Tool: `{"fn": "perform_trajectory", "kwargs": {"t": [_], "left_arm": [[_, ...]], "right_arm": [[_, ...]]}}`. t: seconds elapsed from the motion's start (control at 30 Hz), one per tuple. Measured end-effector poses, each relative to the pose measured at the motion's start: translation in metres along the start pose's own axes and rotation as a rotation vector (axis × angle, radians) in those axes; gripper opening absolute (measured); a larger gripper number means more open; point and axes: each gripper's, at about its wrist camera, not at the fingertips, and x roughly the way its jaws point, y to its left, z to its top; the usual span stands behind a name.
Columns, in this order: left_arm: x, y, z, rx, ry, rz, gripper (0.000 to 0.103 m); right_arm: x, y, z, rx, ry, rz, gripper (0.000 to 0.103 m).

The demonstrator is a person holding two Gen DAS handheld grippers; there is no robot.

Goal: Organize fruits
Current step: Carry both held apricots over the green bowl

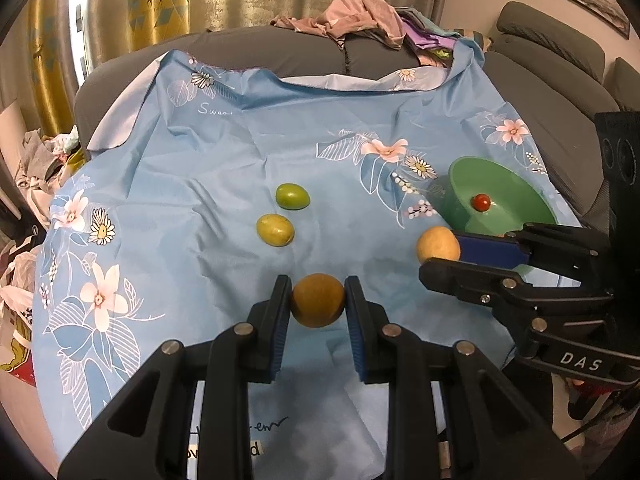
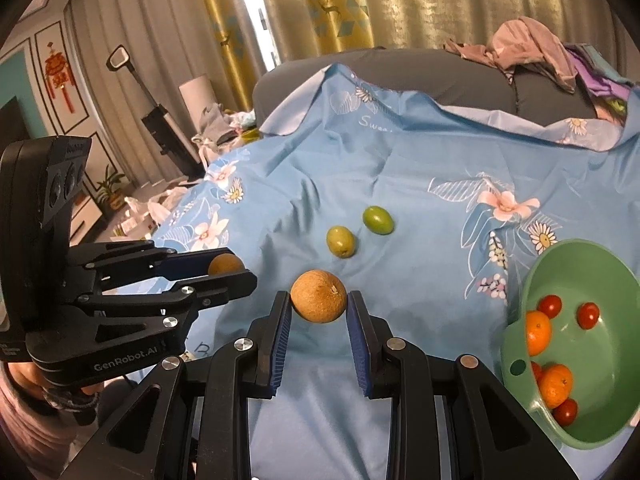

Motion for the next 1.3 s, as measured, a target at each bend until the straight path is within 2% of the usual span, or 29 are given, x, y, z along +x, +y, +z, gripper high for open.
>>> {"fn": "perform_trajectory", "kwargs": {"t": [0.33,0.73,1.3], "left_arm": [[-0.008,-0.022,0.01,0.049,-0.021,0.001,0.027],[-0.002,-0.061,0.027,0.131,-0.028,-0.026,0.027],[0.034,-0.131,0.053,0.277,0.001,-0.143,0.027]], "right_arm": [[-0.022,-0.009,-0.002,0.023,-0.053,-0.008,0.03],[-0.046,-0.043,-0.008,0.087,-0.103,-0.045,0.03],[-0.075,-0.099,-0.027,0.202,-0.137,-0.157,0.03]]}}
